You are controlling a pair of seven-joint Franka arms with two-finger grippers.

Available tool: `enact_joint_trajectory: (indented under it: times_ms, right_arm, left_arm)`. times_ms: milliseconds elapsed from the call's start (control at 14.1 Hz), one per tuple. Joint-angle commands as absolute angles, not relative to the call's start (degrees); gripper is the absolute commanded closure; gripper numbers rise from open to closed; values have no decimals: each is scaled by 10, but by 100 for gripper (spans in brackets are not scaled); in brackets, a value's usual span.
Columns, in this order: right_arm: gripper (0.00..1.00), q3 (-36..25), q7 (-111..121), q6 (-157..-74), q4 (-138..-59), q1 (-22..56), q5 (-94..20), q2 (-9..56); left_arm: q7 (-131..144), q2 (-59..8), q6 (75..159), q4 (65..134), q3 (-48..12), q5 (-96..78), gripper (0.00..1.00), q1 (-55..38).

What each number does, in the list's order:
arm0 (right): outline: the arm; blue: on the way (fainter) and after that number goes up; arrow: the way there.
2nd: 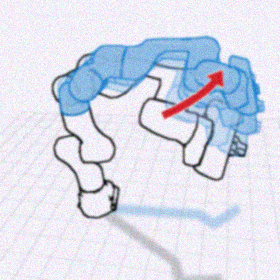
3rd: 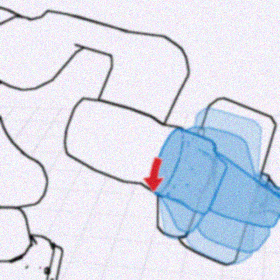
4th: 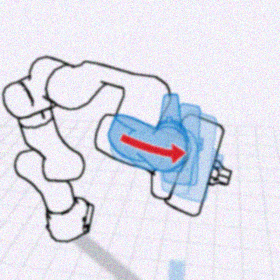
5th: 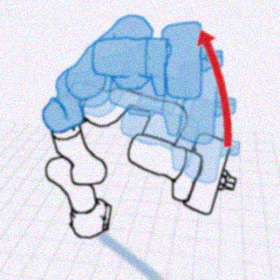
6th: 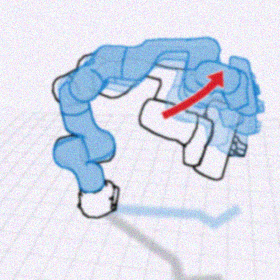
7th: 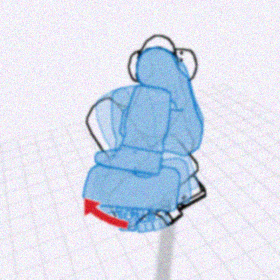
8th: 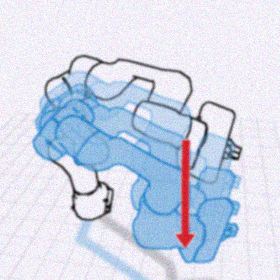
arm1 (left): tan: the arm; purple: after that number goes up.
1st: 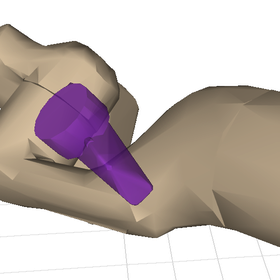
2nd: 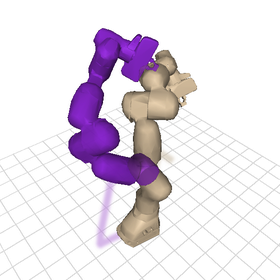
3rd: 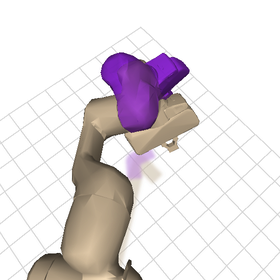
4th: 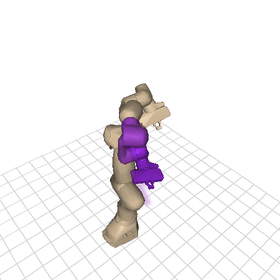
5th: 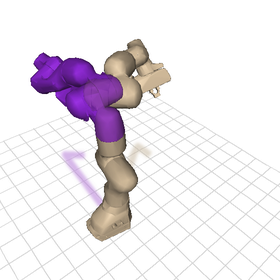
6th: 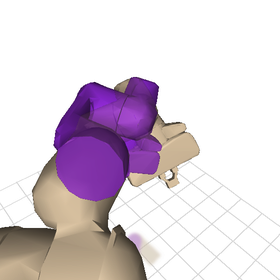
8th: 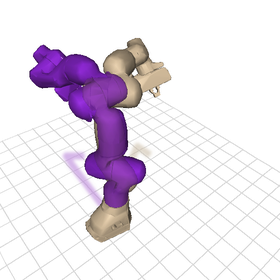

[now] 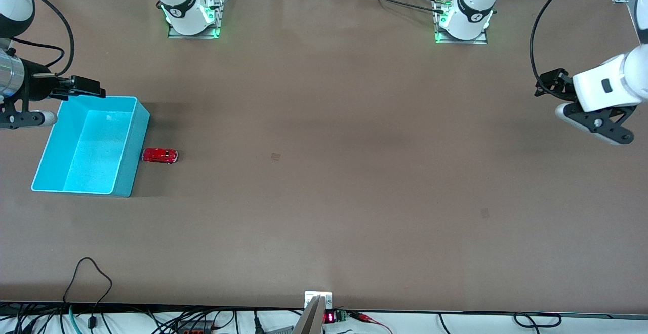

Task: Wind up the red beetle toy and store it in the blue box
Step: 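Withdraw the left gripper while the right gripper reaches the rolling car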

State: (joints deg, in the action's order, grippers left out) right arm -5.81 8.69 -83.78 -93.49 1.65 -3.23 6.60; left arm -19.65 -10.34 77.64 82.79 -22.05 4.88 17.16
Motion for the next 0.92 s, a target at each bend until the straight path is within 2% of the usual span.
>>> enact_joint_trajectory:
  times_ms: [0, 142, 354, 637, 850]
  right_arm:
    - [0, -55, 125, -842, -952, 17, -41, 72]
    - [0, -55, 190, -888, -996, 18, -37, 66]
    - [0, -55, 245, -997, -1095, 13, -37, 34]
    - [0, -16, 347, -1133, -1214, -7, -33, 7]
    - [0, 8, 572, -1193, -1229, -22, -33, 45]
  left_arm:
    - [-123, -100, 775, 822, -132, 45, 0, 99]
    - [-47, -69, 835, 867, -57, 15, 0, 44]
    - [-22, 5, 960, 974, -17, 10, 0, 13]
    - [5, 54, 973, 1024, -16, 1, 0, -4]
    - [0, 51, 968, 1018, -11, 3, 0, -9]
